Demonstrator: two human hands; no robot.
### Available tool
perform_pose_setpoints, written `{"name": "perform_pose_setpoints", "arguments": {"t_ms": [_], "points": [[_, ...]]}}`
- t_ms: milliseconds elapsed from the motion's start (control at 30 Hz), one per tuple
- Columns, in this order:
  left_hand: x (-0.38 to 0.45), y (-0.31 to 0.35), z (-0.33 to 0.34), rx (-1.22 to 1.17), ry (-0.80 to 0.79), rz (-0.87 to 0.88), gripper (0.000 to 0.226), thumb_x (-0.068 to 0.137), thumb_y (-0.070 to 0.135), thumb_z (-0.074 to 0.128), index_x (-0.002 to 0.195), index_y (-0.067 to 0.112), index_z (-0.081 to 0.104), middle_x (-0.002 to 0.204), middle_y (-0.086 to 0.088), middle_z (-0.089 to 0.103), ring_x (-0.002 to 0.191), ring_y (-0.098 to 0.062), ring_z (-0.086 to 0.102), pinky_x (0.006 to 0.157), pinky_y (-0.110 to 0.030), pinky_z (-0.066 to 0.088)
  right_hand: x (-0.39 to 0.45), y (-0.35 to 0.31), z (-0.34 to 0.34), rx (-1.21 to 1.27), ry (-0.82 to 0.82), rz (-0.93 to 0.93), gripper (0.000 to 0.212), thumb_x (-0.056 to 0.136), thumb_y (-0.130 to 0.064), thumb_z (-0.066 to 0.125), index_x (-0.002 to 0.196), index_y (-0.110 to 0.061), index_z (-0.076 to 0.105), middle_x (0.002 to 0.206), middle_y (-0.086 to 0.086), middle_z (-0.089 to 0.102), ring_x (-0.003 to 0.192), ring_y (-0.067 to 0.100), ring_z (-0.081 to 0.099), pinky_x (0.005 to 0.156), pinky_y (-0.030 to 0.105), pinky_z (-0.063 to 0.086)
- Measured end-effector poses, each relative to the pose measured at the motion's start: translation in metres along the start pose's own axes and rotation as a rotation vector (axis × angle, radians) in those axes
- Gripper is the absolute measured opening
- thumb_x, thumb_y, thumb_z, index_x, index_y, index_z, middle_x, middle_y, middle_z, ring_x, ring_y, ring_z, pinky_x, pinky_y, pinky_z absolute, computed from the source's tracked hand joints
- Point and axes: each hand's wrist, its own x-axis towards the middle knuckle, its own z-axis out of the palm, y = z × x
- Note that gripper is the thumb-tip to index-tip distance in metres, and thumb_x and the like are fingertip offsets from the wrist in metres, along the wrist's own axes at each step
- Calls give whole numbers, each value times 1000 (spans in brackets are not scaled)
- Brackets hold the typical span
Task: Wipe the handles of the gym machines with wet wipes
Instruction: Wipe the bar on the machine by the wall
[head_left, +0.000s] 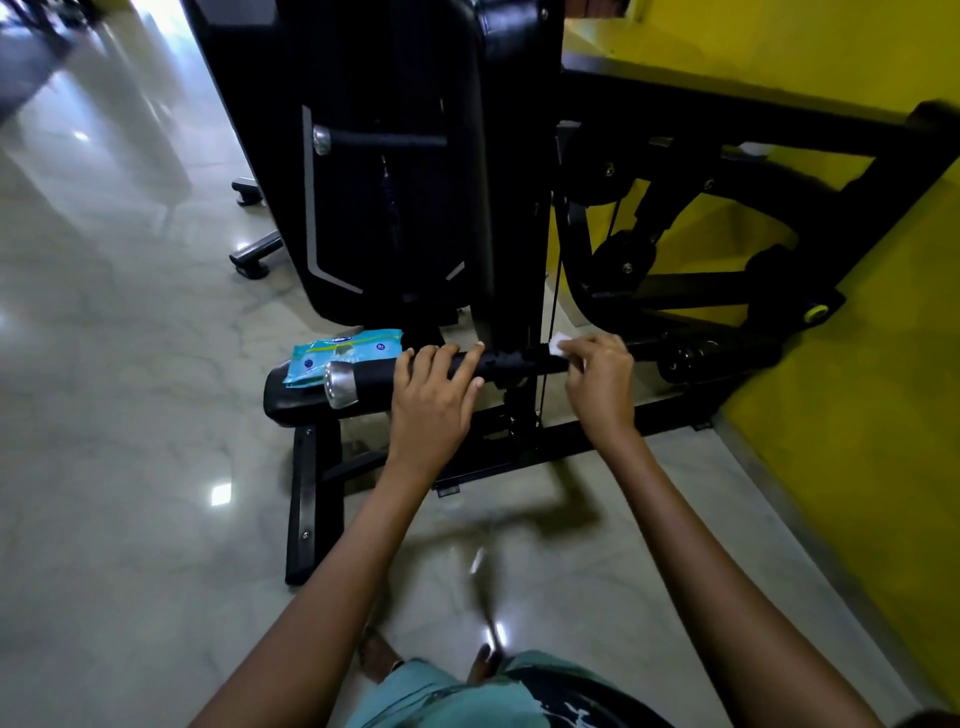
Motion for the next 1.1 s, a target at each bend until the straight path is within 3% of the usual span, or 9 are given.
{"name": "perform_pose_setpoints", "arguments": {"t_ms": [233, 400, 533, 633, 700, 800, 967, 1100], "points": [[3, 0, -7, 5, -49, -10, 43, 93, 35, 39, 127, 17, 58, 114, -10, 62, 104, -28, 57, 99, -42, 28, -21, -24, 14, 25, -90, -239, 25, 79, 8, 61, 99, -3, 72, 94, 12, 64, 90, 24, 56, 75, 25, 46], [4, -9, -15, 33, -86, 23, 51, 86, 36, 36, 126, 17, 60, 125, -16, 60, 116, -34, 56, 102, -47, 23, -9, -12, 8, 23, -26, -43, 22, 83, 6, 58, 100, -2, 71, 93, 10, 62, 92, 21, 55, 76, 20, 44], [-4, -22, -21, 61, -75, -129, 52, 86, 40, 34, 125, 18, 61, 126, -20, 58, 121, -40, 51, 105, -59, 18, -15, -36, 16, 54, -84, -165, 24, 80, 8, 60, 98, -1, 72, 93, 11, 63, 91, 24, 56, 77, 26, 47], [-13, -29, -17, 82, -61, -98, 48, 91, 41, 37, 127, 20, 59, 116, -15, 62, 112, -34, 56, 102, -53, 21, -16, -34, 15, 37, -119, -256, 23, 79, 8, 62, 97, -1, 72, 91, 12, 64, 86, 24, 58, 75, 31, 52], [-13, -30, -15, 94, -39, -88, 46, 91, 42, 38, 126, 20, 59, 112, -12, 62, 107, -30, 56, 100, -47, 23, -9, -28, 14, 31, -68, -176, 21, 80, 5, 62, 98, -1, 72, 89, 12, 64, 84, 23, 58, 74, 36, 54], [-13, -28, -15, 81, -16, -113, 45, 91, 42, 39, 125, 20, 60, 112, -10, 62, 106, -28, 54, 100, -45, 23, -7, -40, 17, 6, -57, -84, 22, 85, 2, 57, 102, -1, 70, 95, 12, 63, 90, 23, 56, 78, 29, 49], [-12, -28, -17, 42, -11, -116, 45, 92, 41, 38, 125, 19, 60, 113, -11, 61, 106, -29, 55, 101, -45, 23, -17, -41, 20, 35, -101, -286, 23, 78, 9, 61, 96, -1, 72, 90, 13, 64, 85, 27, 59, 71, 27, 46], [-13, -28, -16, 44, -17, -115, 45, 92, 42, 38, 125, 20, 59, 113, -10, 61, 107, -28, 55, 101, -45, 23, -8, -22, 16, 47, -50, -160, 18, 79, 7, 64, 93, 0, 73, 86, 13, 64, 81, 25, 60, 71, 28, 51]]}}
